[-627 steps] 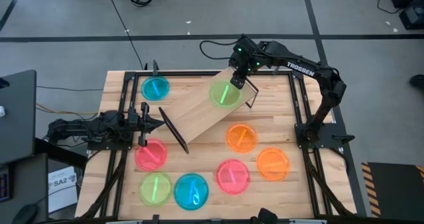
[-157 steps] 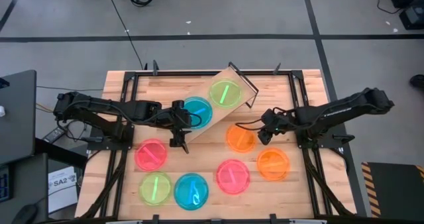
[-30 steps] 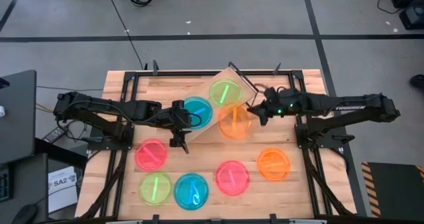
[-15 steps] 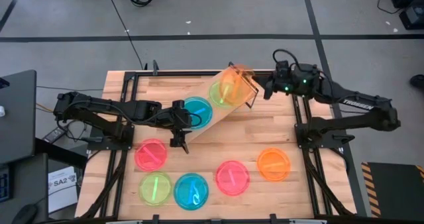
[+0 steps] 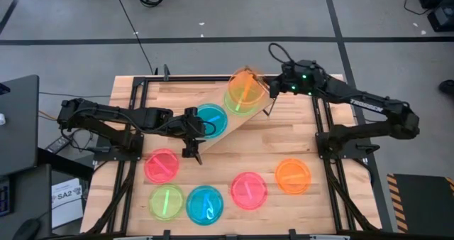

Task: Place and stack plates onto a shelf
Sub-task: Stack the top orange plate on the green plate on the shelf

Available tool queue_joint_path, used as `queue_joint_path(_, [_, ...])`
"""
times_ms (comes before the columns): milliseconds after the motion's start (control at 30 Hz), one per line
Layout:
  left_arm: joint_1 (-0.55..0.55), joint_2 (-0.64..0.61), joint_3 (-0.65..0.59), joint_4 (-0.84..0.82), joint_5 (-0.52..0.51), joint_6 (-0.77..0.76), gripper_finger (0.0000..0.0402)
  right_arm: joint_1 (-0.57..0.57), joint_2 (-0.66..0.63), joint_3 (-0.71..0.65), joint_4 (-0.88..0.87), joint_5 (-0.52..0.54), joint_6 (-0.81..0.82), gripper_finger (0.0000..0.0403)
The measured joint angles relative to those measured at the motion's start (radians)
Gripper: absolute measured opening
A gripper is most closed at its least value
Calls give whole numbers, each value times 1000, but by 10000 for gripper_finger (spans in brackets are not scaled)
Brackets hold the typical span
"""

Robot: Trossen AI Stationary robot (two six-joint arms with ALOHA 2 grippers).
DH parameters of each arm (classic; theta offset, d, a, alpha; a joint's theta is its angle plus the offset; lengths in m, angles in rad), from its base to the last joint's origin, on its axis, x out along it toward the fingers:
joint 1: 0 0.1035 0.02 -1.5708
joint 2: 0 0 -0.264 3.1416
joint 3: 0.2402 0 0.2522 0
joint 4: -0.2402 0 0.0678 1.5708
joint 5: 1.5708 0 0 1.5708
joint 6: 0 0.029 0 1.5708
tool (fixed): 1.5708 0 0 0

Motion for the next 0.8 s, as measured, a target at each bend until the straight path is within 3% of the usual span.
queue_joint_path(433, [0, 0, 0, 0, 0, 0, 217, -47, 172, 0, 33, -81, 2, 7])
queue_joint_path(800, [0, 0, 0, -1, 0, 0, 217, -72, 190, 0, 27, -107, 18, 9])
